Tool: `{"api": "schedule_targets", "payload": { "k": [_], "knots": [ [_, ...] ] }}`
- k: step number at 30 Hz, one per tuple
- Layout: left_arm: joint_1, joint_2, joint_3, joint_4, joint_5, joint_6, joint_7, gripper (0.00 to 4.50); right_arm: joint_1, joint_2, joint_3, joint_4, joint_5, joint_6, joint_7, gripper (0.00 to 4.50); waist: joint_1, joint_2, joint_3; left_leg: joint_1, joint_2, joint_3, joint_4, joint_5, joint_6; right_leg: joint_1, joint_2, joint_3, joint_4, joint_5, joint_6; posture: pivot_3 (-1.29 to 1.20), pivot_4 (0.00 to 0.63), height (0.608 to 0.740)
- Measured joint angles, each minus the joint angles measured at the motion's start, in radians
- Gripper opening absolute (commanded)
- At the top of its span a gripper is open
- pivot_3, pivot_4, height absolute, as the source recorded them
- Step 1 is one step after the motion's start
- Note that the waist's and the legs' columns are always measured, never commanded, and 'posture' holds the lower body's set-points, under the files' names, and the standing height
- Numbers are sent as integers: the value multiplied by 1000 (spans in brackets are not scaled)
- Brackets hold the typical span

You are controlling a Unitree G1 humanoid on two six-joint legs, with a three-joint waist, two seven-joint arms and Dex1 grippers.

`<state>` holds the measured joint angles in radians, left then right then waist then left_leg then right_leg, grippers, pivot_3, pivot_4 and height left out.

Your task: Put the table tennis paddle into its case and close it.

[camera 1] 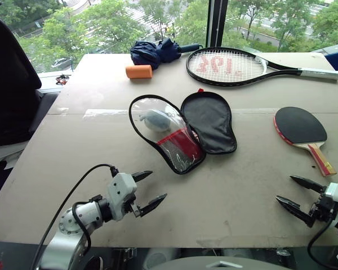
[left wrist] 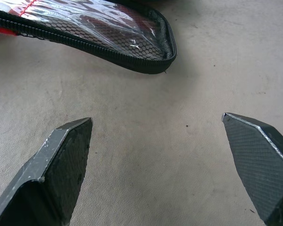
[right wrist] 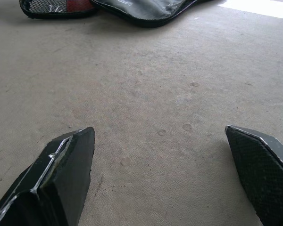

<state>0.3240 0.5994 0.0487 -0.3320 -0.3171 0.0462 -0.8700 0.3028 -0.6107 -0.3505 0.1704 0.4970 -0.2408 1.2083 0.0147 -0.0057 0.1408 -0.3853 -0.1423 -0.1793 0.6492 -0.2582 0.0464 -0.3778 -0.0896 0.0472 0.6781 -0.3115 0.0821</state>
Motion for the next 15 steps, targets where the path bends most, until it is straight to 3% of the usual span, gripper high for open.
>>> {"api": "schedule_targets", "payload": {
  "k": [15],
  "knots": [
    [17, 13, 17, -13, -41, 30, -21, 4452, 1, 0, 11, -43, 0, 46, -32, 4500, 0, 0, 0, 0, 0, 0, -1, 0, 0, 0, 0, 0, 0, 0, 0, 0, 150, 726]
  ]
}}
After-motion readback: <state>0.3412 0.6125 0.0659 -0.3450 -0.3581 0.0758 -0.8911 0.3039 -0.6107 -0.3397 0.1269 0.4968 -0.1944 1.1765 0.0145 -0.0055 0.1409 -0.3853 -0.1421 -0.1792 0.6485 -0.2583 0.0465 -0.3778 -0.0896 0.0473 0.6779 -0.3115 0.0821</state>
